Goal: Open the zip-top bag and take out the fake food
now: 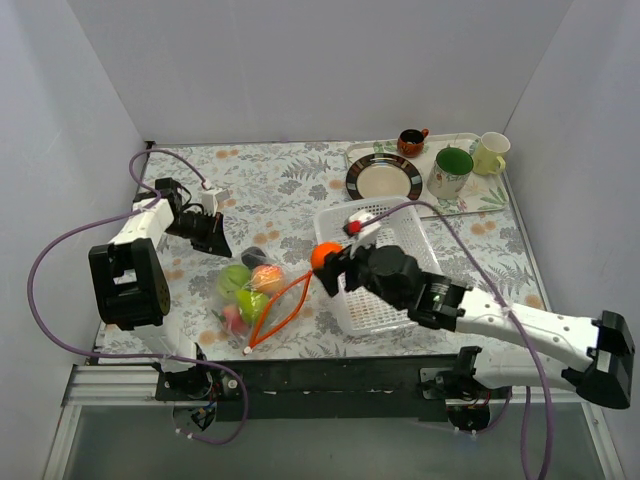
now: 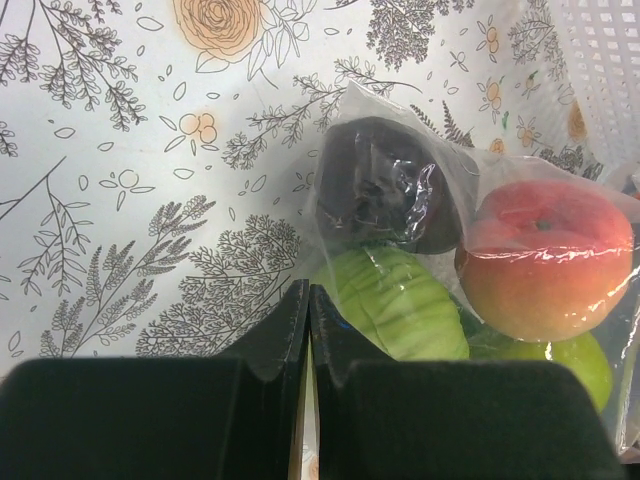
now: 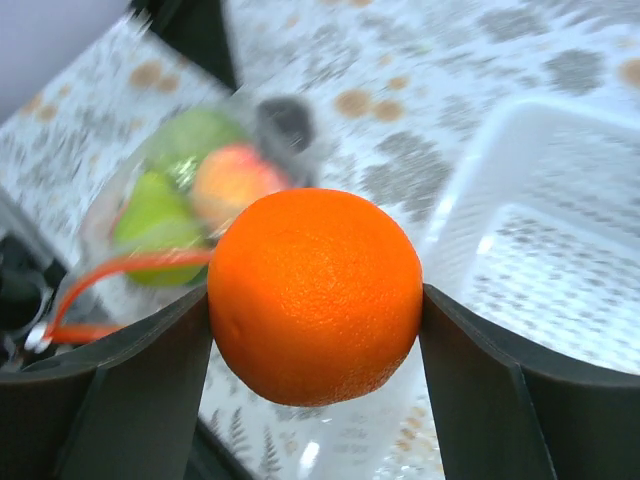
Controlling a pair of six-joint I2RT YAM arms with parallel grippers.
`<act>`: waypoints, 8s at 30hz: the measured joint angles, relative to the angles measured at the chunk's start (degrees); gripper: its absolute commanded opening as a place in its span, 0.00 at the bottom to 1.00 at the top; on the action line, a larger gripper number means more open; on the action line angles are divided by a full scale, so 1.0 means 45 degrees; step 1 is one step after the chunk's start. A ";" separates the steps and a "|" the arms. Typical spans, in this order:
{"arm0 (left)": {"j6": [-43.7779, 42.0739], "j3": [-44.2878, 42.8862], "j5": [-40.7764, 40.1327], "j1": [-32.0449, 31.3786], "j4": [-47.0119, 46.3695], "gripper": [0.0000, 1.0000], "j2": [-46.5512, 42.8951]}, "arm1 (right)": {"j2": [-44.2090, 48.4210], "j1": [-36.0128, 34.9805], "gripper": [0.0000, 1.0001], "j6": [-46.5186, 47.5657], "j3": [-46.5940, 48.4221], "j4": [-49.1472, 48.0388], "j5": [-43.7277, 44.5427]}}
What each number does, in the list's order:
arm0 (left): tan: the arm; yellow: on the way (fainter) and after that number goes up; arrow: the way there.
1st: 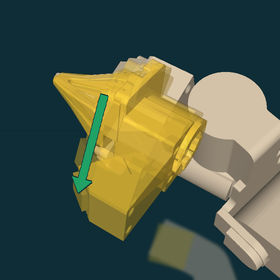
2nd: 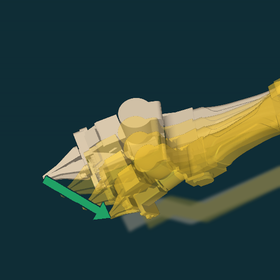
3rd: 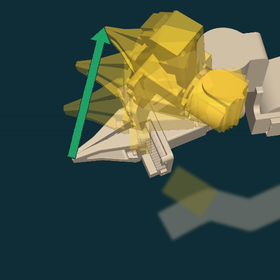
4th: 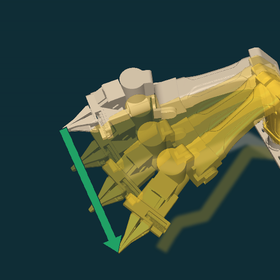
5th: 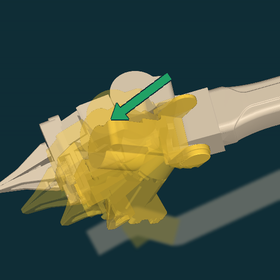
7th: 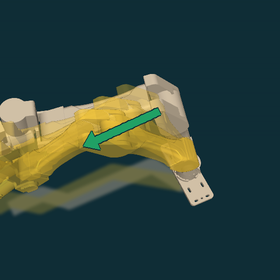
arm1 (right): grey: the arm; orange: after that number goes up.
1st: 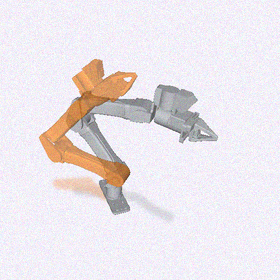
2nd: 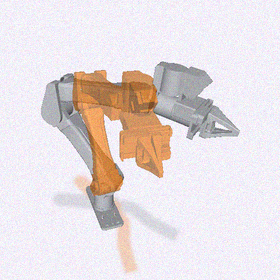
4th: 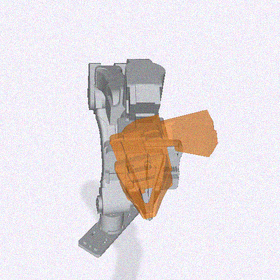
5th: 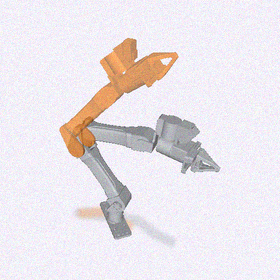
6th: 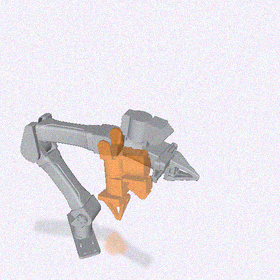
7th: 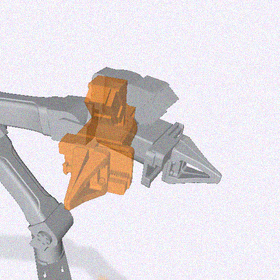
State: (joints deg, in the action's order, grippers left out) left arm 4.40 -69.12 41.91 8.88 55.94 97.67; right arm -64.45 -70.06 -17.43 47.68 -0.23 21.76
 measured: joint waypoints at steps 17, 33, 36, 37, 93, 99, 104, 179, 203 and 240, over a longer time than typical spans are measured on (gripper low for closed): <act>0.1239 0.0763 -0.0078 -0.1778 0.0505 0.00 -0.1234 | -0.0933 0.2788 0.98 -0.0092 -0.0092 0.3823 0.2225; 0.1399 0.1336 -0.1535 -0.1831 0.0359 0.00 -0.1914 | -0.1185 -0.3706 0.22 0.1593 -0.0831 0.0029 0.1394; 0.1394 0.1501 -0.1846 -0.1831 0.0219 0.00 -0.1928 | -0.2259 -0.3706 0.35 0.1632 -0.1001 -0.0602 0.1297; 0.1394 0.1559 -0.1957 -0.1831 0.0175 0.00 -0.1928 | -0.2662 -0.3691 0.39 0.1705 -0.1001 -0.0933 0.1239; 0.2064 -0.1817 -0.3177 -0.1064 -0.0248 0.00 0.0160 | -0.0816 -0.1739 0.38 0.0510 -0.1457 -0.1243 0.0515; 0.2210 -0.2127 -0.2730 -0.1088 0.0316 0.27 0.0277 | 0.2098 0.0797 0.85 0.0160 -0.2147 0.0219 0.2458; 0.1753 -0.1020 -0.2361 -0.1088 0.0962 0.56 -0.0389 | 0.1700 0.2186 0.98 0.0340 -0.2030 0.1205 0.2385; 0.4269 0.2516 -0.5498 -0.2696 -0.1540 0.00 -0.1836 | -1.0166 -0.2662 0.82 0.0588 0.1991 -0.7043 -0.3463; 0.3784 0.1112 -0.6008 -0.2589 -0.0053 0.63 -0.2195 | -1.0219 -0.0389 0.50 -0.0874 0.2356 -0.5221 -0.1525; 0.4211 -0.0928 -0.4420 -0.2327 0.0335 0.00 -0.0078 | -0.4551 -0.0044 0.49 0.0495 -0.0311 -0.3313 0.0515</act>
State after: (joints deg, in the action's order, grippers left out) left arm 23.35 -73.30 22.02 -1.58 57.45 97.32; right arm -84.93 -70.26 -15.20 46.28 -15.14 24.08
